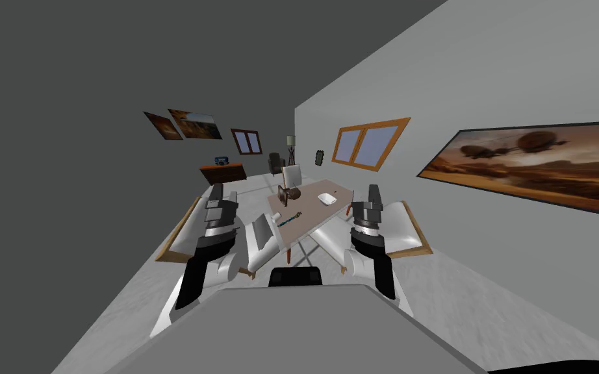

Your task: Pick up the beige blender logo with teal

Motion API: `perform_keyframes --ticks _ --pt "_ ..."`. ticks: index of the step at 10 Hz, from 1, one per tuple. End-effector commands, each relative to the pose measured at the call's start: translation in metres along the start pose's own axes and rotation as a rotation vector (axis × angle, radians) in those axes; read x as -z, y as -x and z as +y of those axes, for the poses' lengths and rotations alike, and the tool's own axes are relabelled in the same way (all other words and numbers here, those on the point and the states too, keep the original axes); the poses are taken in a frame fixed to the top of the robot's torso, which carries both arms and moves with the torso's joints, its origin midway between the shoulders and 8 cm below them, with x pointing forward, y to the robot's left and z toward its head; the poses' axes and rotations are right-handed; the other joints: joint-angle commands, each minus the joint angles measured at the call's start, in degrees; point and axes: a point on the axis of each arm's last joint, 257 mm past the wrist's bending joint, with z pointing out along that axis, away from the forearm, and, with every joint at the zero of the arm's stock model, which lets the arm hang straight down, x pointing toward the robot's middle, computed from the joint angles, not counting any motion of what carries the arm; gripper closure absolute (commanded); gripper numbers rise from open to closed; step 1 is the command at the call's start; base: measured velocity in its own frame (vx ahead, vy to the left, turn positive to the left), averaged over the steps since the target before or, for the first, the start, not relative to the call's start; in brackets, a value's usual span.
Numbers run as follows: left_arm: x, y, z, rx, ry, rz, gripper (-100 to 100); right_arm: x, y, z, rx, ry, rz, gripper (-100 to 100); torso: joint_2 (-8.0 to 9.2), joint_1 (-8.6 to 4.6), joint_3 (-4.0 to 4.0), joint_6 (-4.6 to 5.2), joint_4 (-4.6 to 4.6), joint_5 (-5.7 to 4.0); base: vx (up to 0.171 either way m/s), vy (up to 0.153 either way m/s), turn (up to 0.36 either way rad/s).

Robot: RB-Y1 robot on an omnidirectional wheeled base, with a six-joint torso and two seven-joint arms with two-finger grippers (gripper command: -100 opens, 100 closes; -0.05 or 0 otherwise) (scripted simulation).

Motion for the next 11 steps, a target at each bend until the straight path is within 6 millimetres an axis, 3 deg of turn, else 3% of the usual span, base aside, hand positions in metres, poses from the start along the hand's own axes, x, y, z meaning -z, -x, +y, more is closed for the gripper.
perform_keyframes --ticks 1,6,7,9,10,11 --pt "-0.003 -0.004 0.011 -0.019 0.021 0.035 -100 0.000 0.000 0.000 0.000 0.000 0.000 0 0.00 0.00 0.00 0.00 0.00 0.00 -0.054 -0.012 -0.088" --pt "-0.013 -0.003 0.073 -0.067 0.151 0.107 -100 0.000 0.000 0.000 0.000 0.000 0.000 0 0.20 -0.14 0.12 0.02 0.05 -0.03 -0.071 -0.038 -0.141" --pt "-0.012 -0.003 0.076 -0.067 0.156 0.108 -100 0.000 0.000 0.000 0.000 0.000 0.000 0 0.14 -0.11 0.08 0.02 0.03 -0.03 -0.018 -0.018 -0.052" --pt "-0.014 0.005 0.110 -0.082 0.235 0.122 -100 0.000 0.000 0.000 0.000 0.000 0.000 0 0.06 -0.05 0.04 0.02 0.01 -0.01 -0.017 -0.025 -0.179" --pt "-0.012 0.005 0.115 -0.082 0.246 0.122 -100 0.000 0.000 0.000 0.000 0.000 0.000 0 0.05 -0.06 0.03 0.02 0.01 -0.01 -0.012 -0.017 -0.068" --pt "-0.010 0.011 0.137 -0.089 0.300 0.124 -100 0.000 0.000 0.000 0.000 0.000 0.000 0 0.04 -0.03 0.03 -0.01 0.01 -0.01 -0.008 -0.020 -0.130"
